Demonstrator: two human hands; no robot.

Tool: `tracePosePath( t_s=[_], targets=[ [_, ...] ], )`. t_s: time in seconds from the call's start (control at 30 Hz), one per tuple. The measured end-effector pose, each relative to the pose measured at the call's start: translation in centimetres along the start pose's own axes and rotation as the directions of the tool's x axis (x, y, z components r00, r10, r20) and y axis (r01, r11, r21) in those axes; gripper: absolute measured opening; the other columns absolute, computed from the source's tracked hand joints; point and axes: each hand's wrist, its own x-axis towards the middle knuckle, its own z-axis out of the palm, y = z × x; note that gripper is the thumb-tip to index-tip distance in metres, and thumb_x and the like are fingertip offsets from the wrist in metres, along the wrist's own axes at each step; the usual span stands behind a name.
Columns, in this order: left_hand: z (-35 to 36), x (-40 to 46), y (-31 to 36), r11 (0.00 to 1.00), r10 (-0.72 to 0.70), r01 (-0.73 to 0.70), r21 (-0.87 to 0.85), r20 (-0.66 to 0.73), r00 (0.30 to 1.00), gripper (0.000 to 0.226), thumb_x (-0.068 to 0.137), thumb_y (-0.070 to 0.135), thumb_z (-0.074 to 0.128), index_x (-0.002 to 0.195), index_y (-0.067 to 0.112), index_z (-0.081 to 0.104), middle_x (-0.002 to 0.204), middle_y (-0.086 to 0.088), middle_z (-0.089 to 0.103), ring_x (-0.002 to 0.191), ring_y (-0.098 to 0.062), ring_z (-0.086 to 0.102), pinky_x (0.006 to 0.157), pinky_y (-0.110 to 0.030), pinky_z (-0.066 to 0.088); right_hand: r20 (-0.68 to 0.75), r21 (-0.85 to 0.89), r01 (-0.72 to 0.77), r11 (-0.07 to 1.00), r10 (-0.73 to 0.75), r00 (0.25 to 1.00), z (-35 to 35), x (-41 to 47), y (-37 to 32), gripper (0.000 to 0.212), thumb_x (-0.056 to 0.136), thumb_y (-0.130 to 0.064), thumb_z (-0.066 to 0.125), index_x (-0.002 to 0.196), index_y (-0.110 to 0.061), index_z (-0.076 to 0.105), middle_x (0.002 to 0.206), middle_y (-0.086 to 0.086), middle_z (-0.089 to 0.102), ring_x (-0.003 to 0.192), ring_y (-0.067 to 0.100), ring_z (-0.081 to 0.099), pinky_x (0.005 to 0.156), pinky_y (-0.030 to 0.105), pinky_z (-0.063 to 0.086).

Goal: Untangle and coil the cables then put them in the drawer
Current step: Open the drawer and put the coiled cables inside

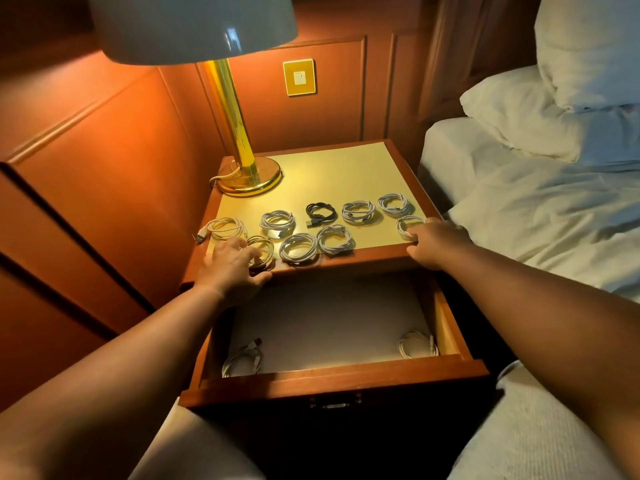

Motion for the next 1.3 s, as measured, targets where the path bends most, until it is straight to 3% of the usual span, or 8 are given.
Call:
tracePosePath(
  t_s=[0.13, 0.3, 0.5, 0.7, 0.93, 1.1, 1.23, 1.3],
  targets=[
    [0.1, -0.2, -0.7, 0.999, 0.038, -0.037, 0.015, -0.058, 0.998, 0.029, 0.089, 0.052, 0.063, 0.114, 0.038, 0.059, 0.137, 0.002, 0.048, 0.130, -0.023, 0.039, 0.103, -0.043, 0.039, -0.116, 0.032, 0.018, 0.999, -0.014, 0.993, 0.6, 0.1, 0.0, 0.033, 0.098, -0.038, 0.052, 0.123, -0.018, 0.062, 0.122, 0.009, 0.060, 0.111, 0.028, 0.055, 0.097, 0.043, 0.040],
    [-0.4, -1.7, -1.3, 0.987, 0.141, -0.152, -0.042, -0.192, 0.971, 0.019, 0.090, 0.046, 0.064, 0.103, 0.031, 0.064, 0.117, 0.001, 0.062, 0.114, -0.022, 0.053, 0.089, -0.040, 0.045, -0.180, 0.292, 0.130, 0.947, -0.079, 0.980, 0.9, -2.8, -0.2, 0.031, 0.096, -0.046, 0.054, 0.084, -0.019, 0.063, 0.086, 0.000, 0.064, 0.084, 0.021, 0.060, 0.087, 0.039, 0.044],
    [-0.6, -5.8, 0.0, 0.941, 0.130, -0.158, -0.298, -0.110, 0.985, 0.012, 0.088, 0.035, 0.070, 0.089, 0.031, 0.058, 0.093, 0.007, 0.063, 0.082, -0.012, 0.058, 0.076, -0.040, 0.055, 0.132, 0.717, 0.113, 0.688, -0.293, 0.947, 0.9, -6.9, -1.1, 0.011, 0.089, -0.027, 0.070, 0.090, -0.016, 0.073, 0.087, 0.003, 0.068, 0.084, 0.014, 0.063, 0.071, 0.024, 0.049],
    [2.0, -7.1, 2.2, 0.888, 0.200, -0.058, -0.457, 0.269, 0.942, 0.008, 0.088, 0.031, 0.072, 0.092, 0.026, 0.067, 0.090, 0.008, 0.067, 0.082, -0.009, 0.064, 0.075, -0.033, 0.057, 0.428, 0.535, 0.129, 0.835, -0.399, 0.811, 5.3, -6.6, -2.9, 0.006, 0.088, -0.029, 0.070, 0.091, -0.025, 0.074, 0.094, -0.001, 0.070, 0.088, 0.014, 0.063, 0.077, 0.028, 0.051],
    [7.2, -5.6, 3.0, 0.961, 0.275, -0.234, -0.150, 0.396, 0.876, 0.010, 0.089, 0.035, 0.066, 0.098, 0.032, 0.065, 0.105, 0.008, 0.062, 0.096, -0.013, 0.060, 0.085, -0.031, 0.050, 0.375, 0.066, 0.403, 0.913, -0.397, 0.837, 9.5, -6.5, -4.7, 0.016, 0.093, -0.038, 0.056, 0.104, -0.033, 0.067, 0.109, -0.005, 0.066, 0.101, 0.019, 0.061, 0.090, 0.033, 0.040],
    [8.6, -5.0, 2.8, 0.897, 0.407, -0.441, -0.040, 0.463, 0.787, 0.014, 0.091, 0.029, 0.062, 0.103, 0.030, 0.070, 0.105, 0.009, 0.066, 0.096, -0.012, 0.063, 0.084, -0.030, 0.052, 0.523, 0.125, 0.292, 0.948, -0.313, 0.793, 9.8, -6.4, -4.8, 0.017, 0.089, -0.035, 0.064, 0.100, -0.027, 0.074, 0.087, -0.006, 0.068, 0.065, 0.010, 0.057, 0.069, 0.026, 0.049],
    [9.0, -4.3, 2.5, 0.910, 0.372, -0.410, -0.067, 0.570, 0.732, 0.009, 0.083, 0.030, 0.070, 0.091, 0.030, 0.073, 0.090, 0.011, 0.071, 0.081, -0.011, 0.066, 0.075, -0.032, 0.058, 0.540, 0.264, 0.192, 0.945, -0.310, 0.783, 9.8, -5.8, -4.3, 0.020, 0.091, -0.038, 0.064, 0.097, -0.023, 0.075, 0.086, -0.002, 0.072, 0.064, 0.011, 0.064, 0.060, 0.024, 0.050],
    [8.8, -3.9, 2.5, 0.944, 0.328, -0.286, -0.165, 0.574, 0.750, 0.015, 0.082, 0.040, 0.073, 0.095, 0.032, 0.076, 0.091, 0.012, 0.072, 0.081, -0.008, 0.067, 0.075, -0.029, 0.058, 0.488, 0.262, 0.192, 0.946, -0.302, 0.819, 10.0, -5.3, -4.5, 0.021, 0.092, -0.039, 0.061, 0.104, -0.025, 0.071, 0.098, -0.002, 0.071, 0.080, 0.015, 0.066, 0.069, 0.027, 0.053]
  ],
)
